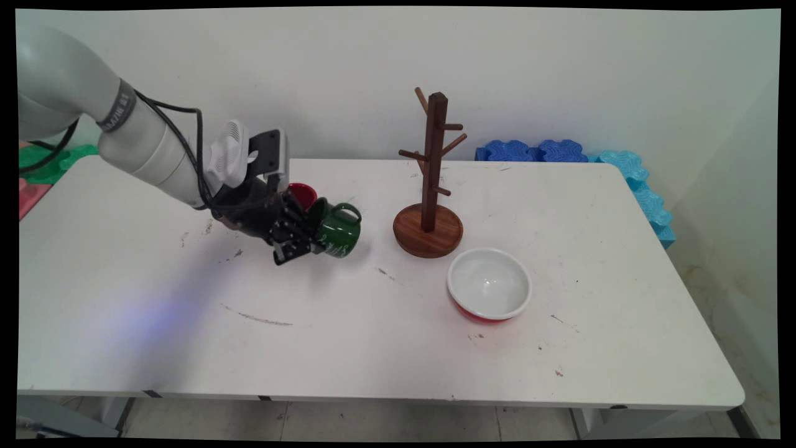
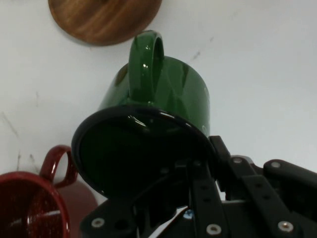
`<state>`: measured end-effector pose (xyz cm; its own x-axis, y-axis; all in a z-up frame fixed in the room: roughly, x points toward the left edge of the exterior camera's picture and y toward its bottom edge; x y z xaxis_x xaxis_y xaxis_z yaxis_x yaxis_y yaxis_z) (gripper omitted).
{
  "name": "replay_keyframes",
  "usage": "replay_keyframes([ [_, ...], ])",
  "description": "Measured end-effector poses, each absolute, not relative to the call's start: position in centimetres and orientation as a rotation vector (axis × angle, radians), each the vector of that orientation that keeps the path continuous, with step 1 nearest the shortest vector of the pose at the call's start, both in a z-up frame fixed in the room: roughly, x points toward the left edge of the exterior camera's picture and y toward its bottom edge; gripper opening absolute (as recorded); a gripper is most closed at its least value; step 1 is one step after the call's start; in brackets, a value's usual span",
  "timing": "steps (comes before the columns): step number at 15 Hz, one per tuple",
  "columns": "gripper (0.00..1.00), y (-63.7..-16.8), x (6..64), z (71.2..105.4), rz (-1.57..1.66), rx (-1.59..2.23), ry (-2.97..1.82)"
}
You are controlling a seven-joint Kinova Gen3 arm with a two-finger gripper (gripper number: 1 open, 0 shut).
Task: Place the picked object on the table
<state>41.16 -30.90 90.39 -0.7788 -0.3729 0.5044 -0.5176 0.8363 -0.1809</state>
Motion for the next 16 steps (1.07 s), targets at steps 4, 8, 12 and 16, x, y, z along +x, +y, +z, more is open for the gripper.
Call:
replay_keyframes([
  [4, 0.00, -30.8, 41.5, 89.6, 0.445, 0.601, -2.626],
  [8, 0.00, -30.6, 41.9, 88.8, 0.444, 0.579, -2.677],
  [12, 0.00, -30.7, 42.3, 87.9, 0.440, 0.583, -2.718],
  [16, 0.00, -30.7, 42.6, 87.2, 0.435, 0.589, -2.748],
])
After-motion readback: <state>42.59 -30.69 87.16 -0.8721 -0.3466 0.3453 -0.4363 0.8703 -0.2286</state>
